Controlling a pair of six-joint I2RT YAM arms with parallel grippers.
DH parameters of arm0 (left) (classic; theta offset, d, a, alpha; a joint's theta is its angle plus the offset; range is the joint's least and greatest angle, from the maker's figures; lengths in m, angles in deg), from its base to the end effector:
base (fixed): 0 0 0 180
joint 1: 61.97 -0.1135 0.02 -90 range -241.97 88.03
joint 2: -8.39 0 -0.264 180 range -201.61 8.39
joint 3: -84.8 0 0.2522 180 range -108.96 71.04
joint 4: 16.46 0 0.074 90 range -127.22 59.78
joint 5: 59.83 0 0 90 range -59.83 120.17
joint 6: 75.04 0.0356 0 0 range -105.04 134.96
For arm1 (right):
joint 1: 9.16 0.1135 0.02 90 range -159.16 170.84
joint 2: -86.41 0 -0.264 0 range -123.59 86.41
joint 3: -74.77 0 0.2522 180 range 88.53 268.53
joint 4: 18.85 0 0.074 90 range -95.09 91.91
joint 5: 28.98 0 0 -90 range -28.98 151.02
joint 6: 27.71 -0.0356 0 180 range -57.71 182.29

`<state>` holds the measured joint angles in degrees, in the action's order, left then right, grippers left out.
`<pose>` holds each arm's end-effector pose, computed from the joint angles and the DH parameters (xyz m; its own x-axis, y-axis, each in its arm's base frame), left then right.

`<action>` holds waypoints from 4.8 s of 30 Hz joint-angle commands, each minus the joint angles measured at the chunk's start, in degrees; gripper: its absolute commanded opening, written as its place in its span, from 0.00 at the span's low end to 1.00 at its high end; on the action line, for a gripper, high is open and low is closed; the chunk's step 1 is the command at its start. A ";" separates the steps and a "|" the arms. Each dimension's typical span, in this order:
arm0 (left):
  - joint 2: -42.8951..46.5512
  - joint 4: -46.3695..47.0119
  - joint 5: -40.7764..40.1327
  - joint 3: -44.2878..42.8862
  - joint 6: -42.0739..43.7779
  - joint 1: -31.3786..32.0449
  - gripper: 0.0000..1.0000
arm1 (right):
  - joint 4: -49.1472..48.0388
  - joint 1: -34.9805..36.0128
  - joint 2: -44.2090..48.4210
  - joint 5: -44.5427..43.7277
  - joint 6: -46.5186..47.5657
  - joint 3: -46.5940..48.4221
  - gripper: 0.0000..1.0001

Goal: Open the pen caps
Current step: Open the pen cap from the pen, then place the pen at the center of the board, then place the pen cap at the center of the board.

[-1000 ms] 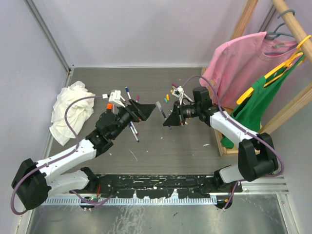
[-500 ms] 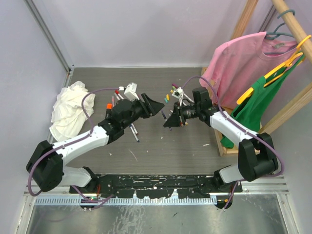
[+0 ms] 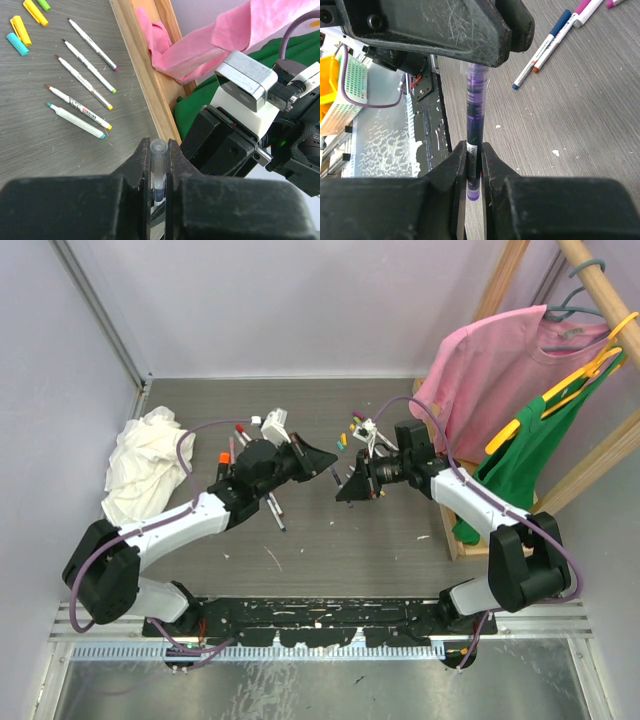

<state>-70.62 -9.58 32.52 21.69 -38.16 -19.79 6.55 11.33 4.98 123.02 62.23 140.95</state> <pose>0.2365 -0.2162 0.2864 -0.6304 -0.5073 -0.5876 0.3277 0.5122 -0.7939 0.2633 0.1319 0.2491 -0.6111 -0.2278 -0.7581 -0.7912 0.2055 0.5760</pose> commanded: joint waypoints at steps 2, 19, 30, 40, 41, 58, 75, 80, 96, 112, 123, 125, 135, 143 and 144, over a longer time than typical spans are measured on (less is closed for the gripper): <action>0.80 1.43 0.68 -4.73 3.49 -3.54 0.00 | -1.31 -0.09 -0.26 1.05 1.13 2.48 0.01; 1.28 3.20 -3.51 -14.70 1.85 -17.94 0.00 | 1.88 0.03 -3.49 -1.19 3.15 4.01 0.01; 10.81 11.03 3.31 12.78 0.49 -18.42 0.00 | 17.72 0.82 -6.89 -27.51 17.30 11.47 0.01; 17.30 11.00 11.40 24.14 -4.07 -18.42 0.00 | 22.24 6.09 -16.62 -43.35 18.61 15.20 0.04; 18.20 11.00 10.93 25.26 -4.17 -18.44 0.00 | 22.40 6.28 -17.83 -44.31 18.46 15.46 0.04; 26.64 7.67 8.38 30.38 -5.24 -18.40 0.00 | 20.88 7.15 -22.64 -52.28 16.89 15.97 0.16; 27.24 7.72 8.29 31.61 -6.60 -18.41 0.00 | 21.70 7.09 -24.24 -52.55 16.57 16.74 0.30; 26.77 9.62 8.42 32.36 -7.91 -18.41 0.00 | 21.77 7.11 -24.01 -52.39 16.53 16.98 0.30; 23.74 13.46 10.07 33.08 -10.10 -18.35 0.00 | 20.77 6.89 -18.69 -49.69 16.14 16.36 0.33; 11.87 11.92 12.50 25.33 -10.32 -18.15 0.01 | 17.72 4.74 -6.71 -42.39 17.28 13.93 0.33; -9.48 -13.30 4.50 1.37 -7.96 -12.52 0.03 | 16.70 2.34 -2.81 -39.37 17.37 13.04 0.32; -14.23 -20.73 1.94 -5.33 -7.15 -10.96 0.01 | 16.52 1.83 -2.41 -39.18 17.36 12.87 0.32; -35.17 -38.49 -1.87 -34.36 -4.36 -7.92 0.01 | 16.37 0.28 -1.36 -38.36 17.28 12.63 0.32; -46.43 -50.61 -2.12 -51.53 -3.75 -7.90 0.05 | 16.38 -0.10 -1.01 -38.01 17.54 12.61 0.32; -47.20 -50.92 -2.15 -52.65 -3.62 -7.90 0.06 | 16.33 -0.10 -1.00 -38.01 17.55 12.61 0.32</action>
<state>-115.58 -53.86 31.40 -25.21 -43.25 -27.53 24.91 11.44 1.33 83.68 79.13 153.41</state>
